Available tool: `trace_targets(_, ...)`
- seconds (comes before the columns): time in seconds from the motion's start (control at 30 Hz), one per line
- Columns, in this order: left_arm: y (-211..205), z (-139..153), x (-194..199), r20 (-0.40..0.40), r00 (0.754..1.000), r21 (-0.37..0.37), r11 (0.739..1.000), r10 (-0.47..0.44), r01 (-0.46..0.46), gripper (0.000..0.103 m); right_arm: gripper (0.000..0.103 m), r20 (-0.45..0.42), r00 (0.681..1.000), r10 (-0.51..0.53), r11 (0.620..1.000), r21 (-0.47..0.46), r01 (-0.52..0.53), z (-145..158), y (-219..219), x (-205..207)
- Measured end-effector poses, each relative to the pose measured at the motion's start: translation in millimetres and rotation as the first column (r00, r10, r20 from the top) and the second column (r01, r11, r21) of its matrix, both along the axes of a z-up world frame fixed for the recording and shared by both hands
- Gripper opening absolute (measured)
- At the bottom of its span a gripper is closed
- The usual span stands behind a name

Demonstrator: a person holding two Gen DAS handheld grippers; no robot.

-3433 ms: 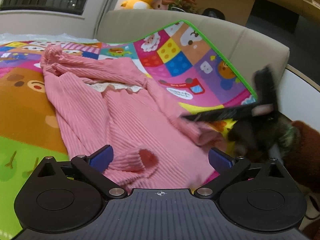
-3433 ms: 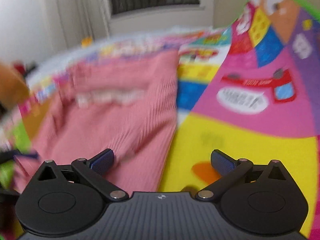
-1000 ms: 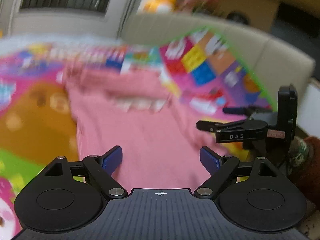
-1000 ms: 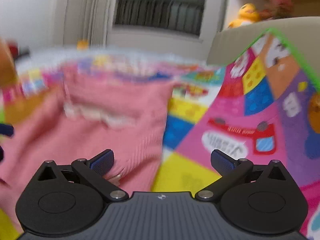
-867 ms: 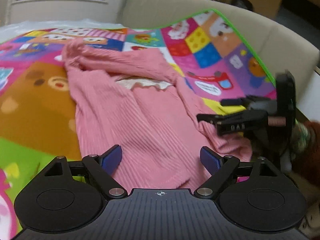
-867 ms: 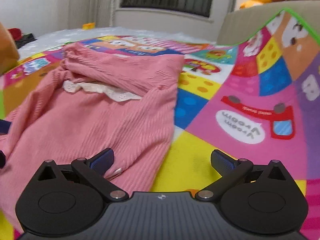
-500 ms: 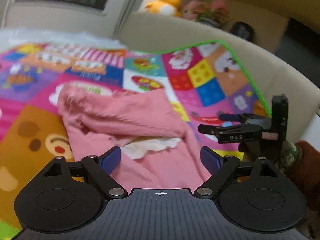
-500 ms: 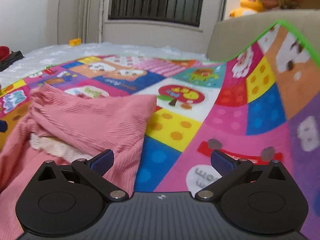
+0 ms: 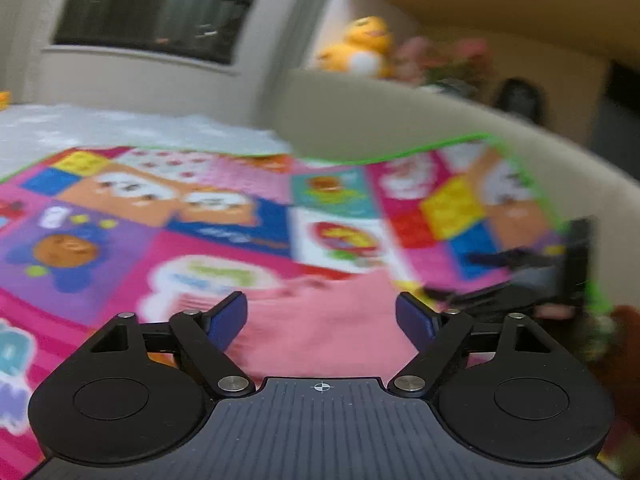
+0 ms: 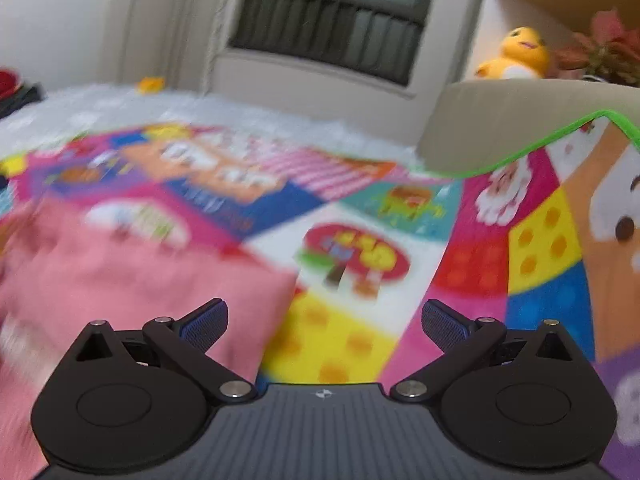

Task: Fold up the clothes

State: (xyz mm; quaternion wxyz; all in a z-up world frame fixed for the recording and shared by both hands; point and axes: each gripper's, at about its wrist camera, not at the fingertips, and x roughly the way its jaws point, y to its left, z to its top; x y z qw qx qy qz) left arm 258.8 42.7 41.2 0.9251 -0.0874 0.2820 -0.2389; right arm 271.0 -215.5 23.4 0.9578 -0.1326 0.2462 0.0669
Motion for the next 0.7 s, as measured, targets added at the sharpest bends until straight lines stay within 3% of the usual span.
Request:
trace_targets(0.1, 0.9, -23.9, 25.5, -0.043, 0.995, 0.13, 0.988, 0.085, -0.078, 0.072, 0.103, -0.045, 0.999, -0.021, 0.995, -0.1, 0.016, -23.7, 7.8, 28.0)
trace_targets(0.17, 4.0, -47.6, 32.0, -0.076, 0.991, 0.243, 0.966, 0.11, -0.089, 0.077, 0.103, -0.082, 0.996, -0.031, 0.984, -0.176, 0.016, -45.2, 5.4, 37.6)
trace_targets(0.2, 9.6, -55.8, 30.9, -0.082, 0.992, 0.246, 0.967, 0.094, -0.071, 0.077, 0.103, -0.095, 0.995, -0.033, 0.982, -0.186, 0.015, -52.1, 2.3, 40.7)
trace_targets(0.37, 33.7, -36.7, 31.5, -0.122, 0.989, 0.086, 0.994, 0.079, -0.069, 0.078, 0.103, -0.152, 0.988, -0.034, 0.999, 0.016, 0.037, -27.4, -24.9, 44.1)
trace_targets(0.47, 49.9, -18.7, 45.5, -0.201, 0.977, -0.11, 0.99, 0.063, -0.087, 0.089, 0.103, -0.159, 0.987, 0.017, 0.983, 0.183, 0.012, -6.0, -36.4, 42.8)
trace_targets(0.6, 54.8, -24.9, 74.6, -0.334, 0.938, -0.174, 0.972, 0.094, -0.16, 0.089, 0.102, -0.23, 0.97, 0.081, 0.912, 0.409, 0.021, 4.0, -42.9, 62.0)
trace_targets(0.7, 56.2, -41.4, 92.7, -0.405, 0.906, -0.185, 0.96, 0.121, -0.211, 0.088, 0.09, -0.278, 0.955, 0.102, 0.89, 0.454, 0.037, -6.3, -36.1, 82.4)
